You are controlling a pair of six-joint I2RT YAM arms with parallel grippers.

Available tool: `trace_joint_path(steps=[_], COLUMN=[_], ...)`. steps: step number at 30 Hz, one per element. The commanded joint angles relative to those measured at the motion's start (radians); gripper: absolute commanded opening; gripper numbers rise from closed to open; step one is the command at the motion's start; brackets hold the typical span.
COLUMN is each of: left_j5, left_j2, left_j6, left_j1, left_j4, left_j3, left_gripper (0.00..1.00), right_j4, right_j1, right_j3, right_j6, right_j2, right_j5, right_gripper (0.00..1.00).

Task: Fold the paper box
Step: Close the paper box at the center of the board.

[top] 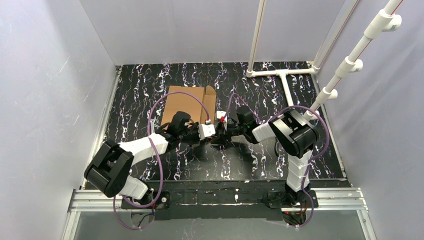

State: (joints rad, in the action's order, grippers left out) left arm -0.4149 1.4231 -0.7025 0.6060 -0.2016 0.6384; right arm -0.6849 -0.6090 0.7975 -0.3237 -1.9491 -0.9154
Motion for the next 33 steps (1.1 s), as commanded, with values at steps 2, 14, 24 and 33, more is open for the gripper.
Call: trace_joint_path(steps=[2, 14, 24, 33], left_j5=[-0.025, -0.025, -0.029, -0.034], left_j2=[-0.001, -0.002, -0.004, -0.005], left_j6=[0.023, 0.034, 0.065, 0.095], left_j1=[0.005, 0.005, 0.003, 0.001], left_j4=[0.007, 0.007, 0.007, 0.006], left_j3=[0.037, 0.040, 0.045, 0.051], left_gripper=[0.00, 0.00, 0.00, 0.00], right_j4=[-0.241, -0.209, -0.421, -0.404], right_j1=[0.008, -0.004, -0.040, -0.053], right_j3=[-0.055, -0.069, -0.054, -0.038], right_j6=[0.018, -0.091, 0.014, -0.017], right_j2=[0.047, 0.072, -0.022, -0.033], right_j5=[0.048, 0.040, 0.095, 0.073], right_gripper=[0.51, 0.52, 0.46, 0.29])
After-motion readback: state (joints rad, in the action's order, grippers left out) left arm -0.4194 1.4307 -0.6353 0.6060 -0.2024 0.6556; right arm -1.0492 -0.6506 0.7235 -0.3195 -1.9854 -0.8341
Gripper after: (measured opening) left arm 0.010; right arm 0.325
